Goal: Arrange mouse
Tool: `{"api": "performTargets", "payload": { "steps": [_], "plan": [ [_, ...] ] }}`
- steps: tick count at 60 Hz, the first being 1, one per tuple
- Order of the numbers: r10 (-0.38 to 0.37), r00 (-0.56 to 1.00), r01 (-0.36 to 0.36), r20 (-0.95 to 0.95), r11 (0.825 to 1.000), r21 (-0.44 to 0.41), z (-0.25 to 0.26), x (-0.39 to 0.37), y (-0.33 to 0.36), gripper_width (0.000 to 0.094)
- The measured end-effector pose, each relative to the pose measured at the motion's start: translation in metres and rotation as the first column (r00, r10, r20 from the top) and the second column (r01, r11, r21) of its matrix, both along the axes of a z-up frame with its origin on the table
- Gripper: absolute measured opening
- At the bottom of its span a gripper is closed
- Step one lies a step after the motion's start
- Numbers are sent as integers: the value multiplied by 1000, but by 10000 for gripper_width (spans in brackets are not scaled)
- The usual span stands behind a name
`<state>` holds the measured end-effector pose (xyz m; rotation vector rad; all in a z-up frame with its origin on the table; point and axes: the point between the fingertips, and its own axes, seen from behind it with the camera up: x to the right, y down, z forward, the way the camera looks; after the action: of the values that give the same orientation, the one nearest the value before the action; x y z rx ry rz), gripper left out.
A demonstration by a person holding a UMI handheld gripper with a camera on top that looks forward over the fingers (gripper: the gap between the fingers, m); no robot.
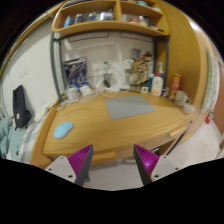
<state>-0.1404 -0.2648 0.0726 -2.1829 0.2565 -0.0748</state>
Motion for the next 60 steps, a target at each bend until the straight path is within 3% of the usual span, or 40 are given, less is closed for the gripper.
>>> {"api": "performTargets", "payload": {
  "steps": [9, 17, 33, 60],
  "plan": [
    [143, 989, -145, -48, 989, -40, -35, -98, 21, 809],
    [218, 973, -223, -71, 972, -73, -55, -158, 45, 817],
    [264, 962, -270, -68, 958, -94, -71, -210, 112, 804],
    [296, 955, -293, -6, 943, -159, -90, -238, 204, 801]
  ]
}}
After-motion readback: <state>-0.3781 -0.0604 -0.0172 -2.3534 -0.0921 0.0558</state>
